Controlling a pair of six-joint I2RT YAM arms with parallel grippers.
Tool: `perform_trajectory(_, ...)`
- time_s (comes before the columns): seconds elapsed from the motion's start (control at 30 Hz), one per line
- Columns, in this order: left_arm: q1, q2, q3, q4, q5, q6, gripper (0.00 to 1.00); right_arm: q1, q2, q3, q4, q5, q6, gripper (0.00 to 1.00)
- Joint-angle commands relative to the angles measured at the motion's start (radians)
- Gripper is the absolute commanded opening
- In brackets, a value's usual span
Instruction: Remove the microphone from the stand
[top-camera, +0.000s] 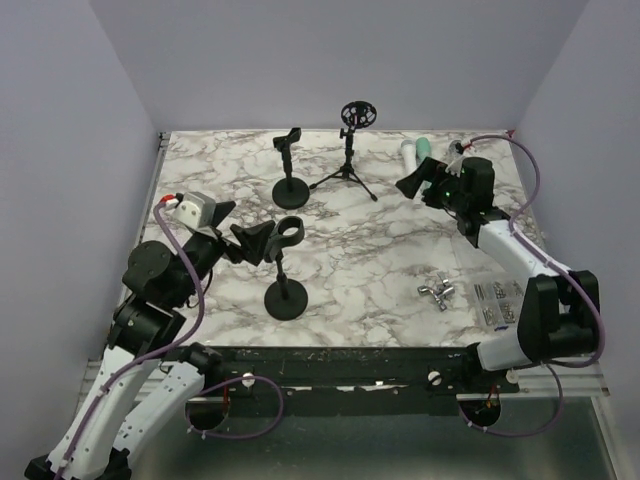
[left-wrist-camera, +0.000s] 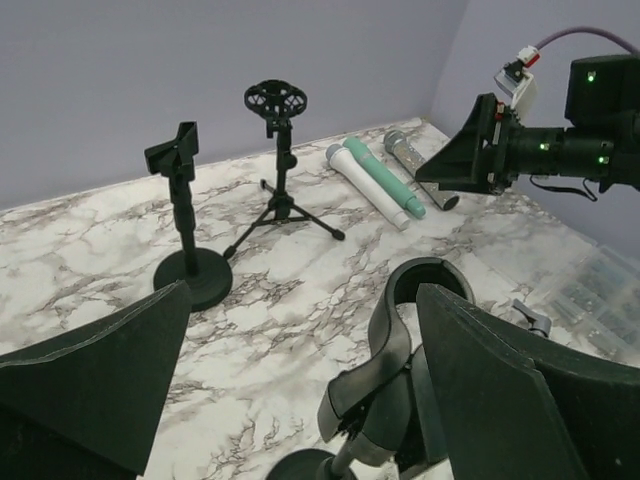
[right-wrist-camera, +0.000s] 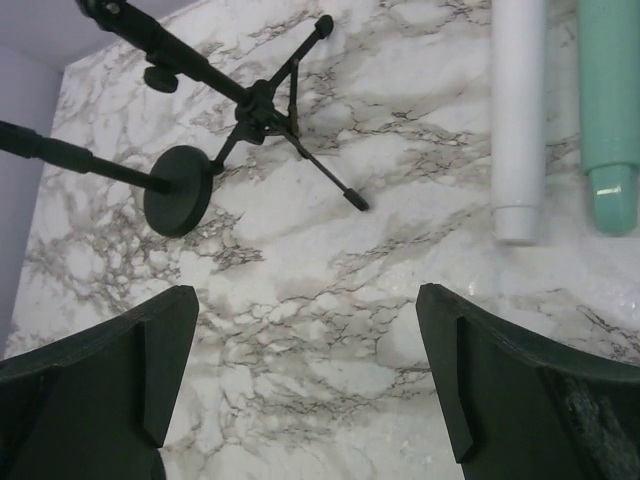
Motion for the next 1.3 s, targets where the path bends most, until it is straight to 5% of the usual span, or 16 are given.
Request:
perform_trajectory(0.0, -0.002, -0.046, 0.15, -0.216, -0.024, -0.099, 0.99, -0.005, -0.088, -0.094, 0.081, -0.124, 0.074, 1.0)
perform_trajectory(0.13, -0.002, -0.047, 0.275, -0.391, -0.063, -0.223, 0.99, 0.027, -0.102, -0.184, 0.168, -0.269, 0.091, 1.0)
perform_trajectory(0.3, -0.002, -0.047, 0.314, -0.511, -0.044, -0.453, 0.99, 0.112, -0.106, -0.301, 0.303, -0.244, 0.096, 1.0)
perform_trajectory(0.53, -0.003, -0.025, 0.19, -0.416, 0.034, -0.711, 0.99, 0.132, 0.014, -0.268, 0.268, -0.25, 0.077, 1.0)
perform_trajectory(0.8, -0.001, -0.073, 0.017, -0.302, -0.009, -1.058, 0.77, 0.133, 0.035, -0.304, 0.295, -0.229, 0.058, 1.0)
perform_trajectory(1.27, -0.001, -0.043, -0.098, -0.313, -0.023, -1.081, 0.67, 0.132, 0.046, -0.308, 0.297, -0.209, 0.053, 1.0)
